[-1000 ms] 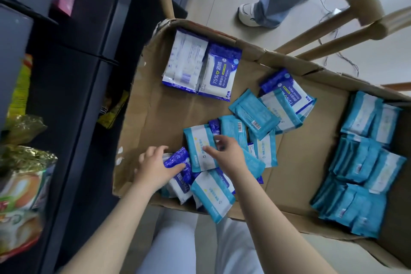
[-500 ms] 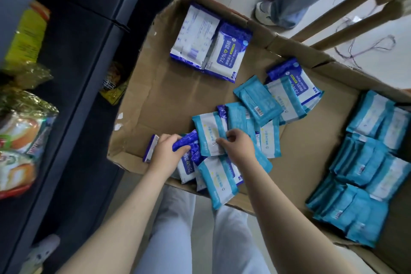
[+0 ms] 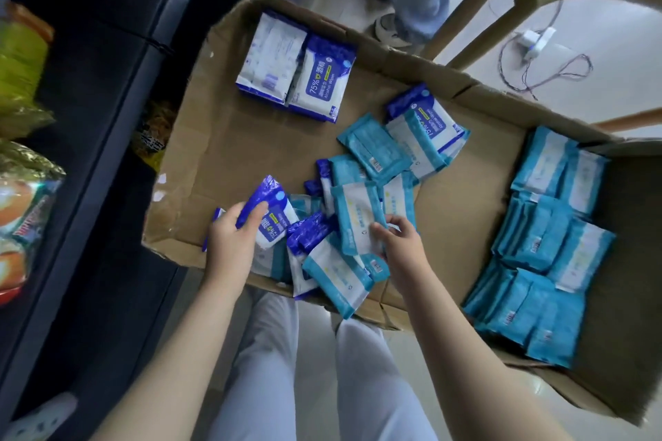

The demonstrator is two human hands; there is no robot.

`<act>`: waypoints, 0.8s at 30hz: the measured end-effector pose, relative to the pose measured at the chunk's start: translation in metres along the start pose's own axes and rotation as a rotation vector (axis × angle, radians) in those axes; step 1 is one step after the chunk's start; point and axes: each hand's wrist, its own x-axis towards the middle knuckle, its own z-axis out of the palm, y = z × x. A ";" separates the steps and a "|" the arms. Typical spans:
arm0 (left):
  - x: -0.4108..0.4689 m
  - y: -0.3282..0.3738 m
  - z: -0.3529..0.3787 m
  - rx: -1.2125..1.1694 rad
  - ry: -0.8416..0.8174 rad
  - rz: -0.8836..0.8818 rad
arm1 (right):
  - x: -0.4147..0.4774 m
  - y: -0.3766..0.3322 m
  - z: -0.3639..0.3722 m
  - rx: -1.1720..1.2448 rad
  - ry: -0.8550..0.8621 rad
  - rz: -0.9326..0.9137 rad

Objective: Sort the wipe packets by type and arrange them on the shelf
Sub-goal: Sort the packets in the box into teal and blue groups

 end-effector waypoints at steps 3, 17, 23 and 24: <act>0.006 0.018 -0.001 -0.310 0.039 -0.150 | -0.007 -0.001 -0.006 0.155 -0.029 0.066; 0.189 0.079 -0.025 0.450 -0.285 0.223 | 0.012 -0.028 0.034 0.328 0.051 0.025; 0.211 0.067 -0.009 0.533 -0.163 0.295 | 0.017 -0.027 0.056 0.357 0.080 0.045; 0.204 0.063 -0.009 0.497 -0.104 0.299 | 0.016 -0.027 0.059 0.375 0.084 0.042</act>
